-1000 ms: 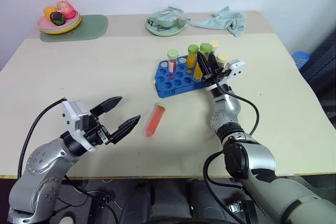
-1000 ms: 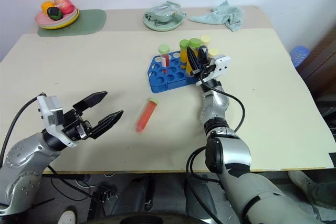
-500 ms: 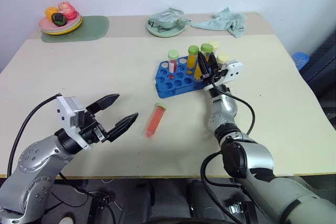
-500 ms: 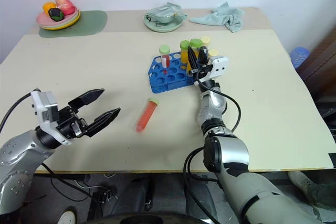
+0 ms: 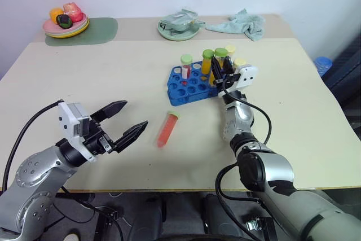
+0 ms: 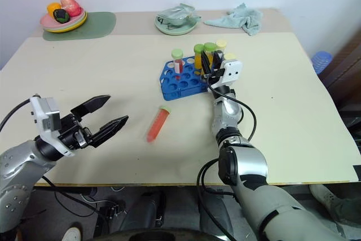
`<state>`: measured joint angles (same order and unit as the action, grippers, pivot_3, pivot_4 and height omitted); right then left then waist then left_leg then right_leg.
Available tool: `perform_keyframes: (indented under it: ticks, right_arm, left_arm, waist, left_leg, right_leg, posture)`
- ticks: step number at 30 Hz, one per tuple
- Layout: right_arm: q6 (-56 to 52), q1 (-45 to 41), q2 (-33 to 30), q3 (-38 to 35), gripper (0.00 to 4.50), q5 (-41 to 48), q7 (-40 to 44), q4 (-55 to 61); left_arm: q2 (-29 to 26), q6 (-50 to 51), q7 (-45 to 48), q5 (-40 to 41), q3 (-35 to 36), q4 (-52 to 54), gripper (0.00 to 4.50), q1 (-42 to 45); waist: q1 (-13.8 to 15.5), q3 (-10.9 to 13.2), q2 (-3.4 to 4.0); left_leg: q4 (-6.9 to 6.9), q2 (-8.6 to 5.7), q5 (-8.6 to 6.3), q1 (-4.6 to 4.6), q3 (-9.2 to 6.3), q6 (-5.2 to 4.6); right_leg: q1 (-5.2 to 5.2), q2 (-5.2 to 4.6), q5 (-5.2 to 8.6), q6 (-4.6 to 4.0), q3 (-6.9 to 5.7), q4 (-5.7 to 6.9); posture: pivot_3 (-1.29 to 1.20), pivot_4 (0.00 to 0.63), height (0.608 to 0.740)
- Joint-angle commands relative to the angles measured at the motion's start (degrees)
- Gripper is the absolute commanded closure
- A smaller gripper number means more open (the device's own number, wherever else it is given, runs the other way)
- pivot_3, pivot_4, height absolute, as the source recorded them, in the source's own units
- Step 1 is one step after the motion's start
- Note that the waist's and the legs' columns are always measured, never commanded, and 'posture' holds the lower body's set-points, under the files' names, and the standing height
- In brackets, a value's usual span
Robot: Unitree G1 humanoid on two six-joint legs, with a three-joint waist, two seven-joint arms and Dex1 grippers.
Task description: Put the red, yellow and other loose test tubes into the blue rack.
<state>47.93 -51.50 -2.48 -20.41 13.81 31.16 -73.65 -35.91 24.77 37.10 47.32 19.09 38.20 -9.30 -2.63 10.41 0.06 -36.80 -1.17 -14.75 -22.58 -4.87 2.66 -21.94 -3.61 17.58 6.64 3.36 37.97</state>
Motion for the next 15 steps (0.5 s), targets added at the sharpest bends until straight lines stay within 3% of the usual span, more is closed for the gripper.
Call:
perform_keyframes:
  ticks: [1, 2, 3, 15]
  right_arm:
    - [0.9, 0.8, 0.3, 0.0, 0.77, -1.0, -2.0, -0.4]
    - [1.0, 1.0, 0.6, -0.2, 0.29, -0.8, -1.9, -0.3]
    - [1.0, 1.1, 0.7, -0.2, 0.13, -0.9, -2.2, -0.3]
    - [5.5, 2.6, -0.8, 3.7, 0.13, -5.0, -6.5, 5.4]
  left_arm:
    - [-0.3, 0.1, -0.5, 1.4, 1.1, 2.0, 0.0, 0.3]
    - [-0.3, 0.2, -0.6, 1.5, 1.1, 2.1, 0.0, 0.3]
    - [-0.3, 0.2, -0.7, 1.6, 0.9, 2.0, 0.0, 0.4]
    - [2.2, -0.6, -1.3, -0.4, -3.2, -0.4, 0.0, 3.4]
  waist:
    - [-0.1, 0.0, 0.02]
    - [-0.2, 0.0, 0.02]
    - [-0.3, 0.0, 0.01]
    - [-0.9, 0.0, 0.02]
  left_leg:
    - [0.02, 0.0, 0.0, 0.0, 0.01, 0.0]
    - [0.02, 0.01, 0.0, 0.0, 0.01, 0.0]
    - [0.03, 0.01, 0.0, 0.03, 0.01, 0.0]
    - [0.05, 0.0, 0.0, 0.05, 0.02, 0.0]
  right_leg:
    - [-0.02, 0.01, 0.0, 0.0, 0.01, 0.01]
    - [-0.04, 0.02, 0.0, 0.0, 0.02, 0.01]
    - [-0.04, 0.03, 0.0, 0.0, 0.02, 0.02]
    - [-0.02, 0.03, 0.0, 0.0, 0.03, 0.03]
  posture:
    - [0.0, 0.15, 0.74]
    - [0.0, 0.15, 0.74]
    - [0.0, 0.15, 0.74]
    - [0.0, 0.15, 0.74]
